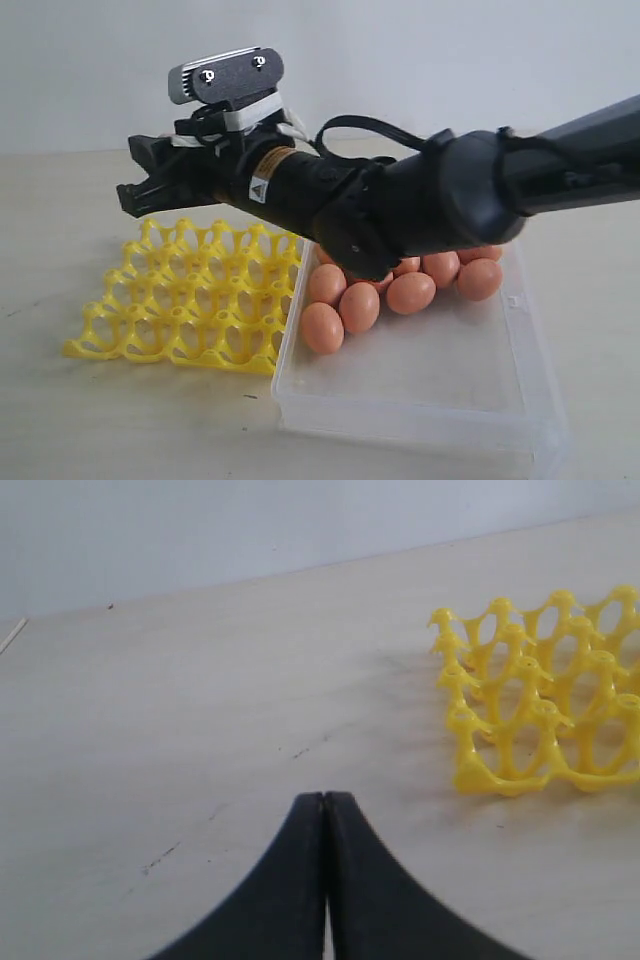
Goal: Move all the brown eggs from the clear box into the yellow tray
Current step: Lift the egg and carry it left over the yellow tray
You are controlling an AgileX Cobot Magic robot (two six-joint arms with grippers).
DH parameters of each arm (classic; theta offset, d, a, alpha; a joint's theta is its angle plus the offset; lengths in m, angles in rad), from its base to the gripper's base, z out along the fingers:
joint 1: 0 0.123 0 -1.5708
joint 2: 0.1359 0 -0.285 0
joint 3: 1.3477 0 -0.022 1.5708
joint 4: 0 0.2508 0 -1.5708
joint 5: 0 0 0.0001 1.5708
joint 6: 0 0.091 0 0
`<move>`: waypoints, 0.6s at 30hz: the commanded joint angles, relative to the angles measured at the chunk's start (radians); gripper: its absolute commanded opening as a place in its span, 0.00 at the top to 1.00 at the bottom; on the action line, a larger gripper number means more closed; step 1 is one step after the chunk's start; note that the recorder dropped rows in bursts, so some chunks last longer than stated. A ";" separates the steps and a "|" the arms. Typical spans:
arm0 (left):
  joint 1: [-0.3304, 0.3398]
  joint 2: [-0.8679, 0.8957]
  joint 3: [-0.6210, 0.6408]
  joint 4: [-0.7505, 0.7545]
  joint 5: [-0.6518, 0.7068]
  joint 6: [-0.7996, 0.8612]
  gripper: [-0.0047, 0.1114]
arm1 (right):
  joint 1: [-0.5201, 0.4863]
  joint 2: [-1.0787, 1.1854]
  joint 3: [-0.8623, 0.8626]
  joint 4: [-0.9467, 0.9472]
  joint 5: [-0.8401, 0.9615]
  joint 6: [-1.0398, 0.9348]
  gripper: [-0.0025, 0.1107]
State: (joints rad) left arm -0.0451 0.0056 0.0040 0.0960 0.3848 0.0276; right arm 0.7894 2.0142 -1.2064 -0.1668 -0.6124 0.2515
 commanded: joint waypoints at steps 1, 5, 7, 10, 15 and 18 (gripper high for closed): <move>-0.005 -0.006 -0.004 -0.001 -0.006 -0.005 0.96 | 0.001 0.108 -0.141 -0.048 0.049 0.026 0.98; -0.005 -0.006 -0.004 -0.001 -0.006 -0.005 0.96 | 0.001 0.199 -0.267 -0.105 0.135 0.052 0.98; -0.005 -0.006 -0.004 -0.001 -0.006 -0.005 0.96 | 0.001 0.258 -0.330 -0.106 0.148 0.075 0.98; -0.005 -0.006 -0.004 -0.001 -0.006 -0.005 0.96 | 0.001 0.298 -0.373 -0.106 0.150 0.078 0.98; -0.005 -0.006 -0.004 -0.001 -0.006 -0.005 0.96 | 0.001 0.357 -0.433 -0.106 0.155 0.092 0.98; -0.005 -0.006 -0.004 -0.001 -0.006 -0.005 0.96 | 0.001 0.390 -0.478 -0.106 0.155 0.098 0.98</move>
State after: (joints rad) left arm -0.0451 0.0056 0.0040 0.0960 0.3848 0.0276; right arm 0.7894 2.3831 -1.6450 -0.2633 -0.4494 0.3411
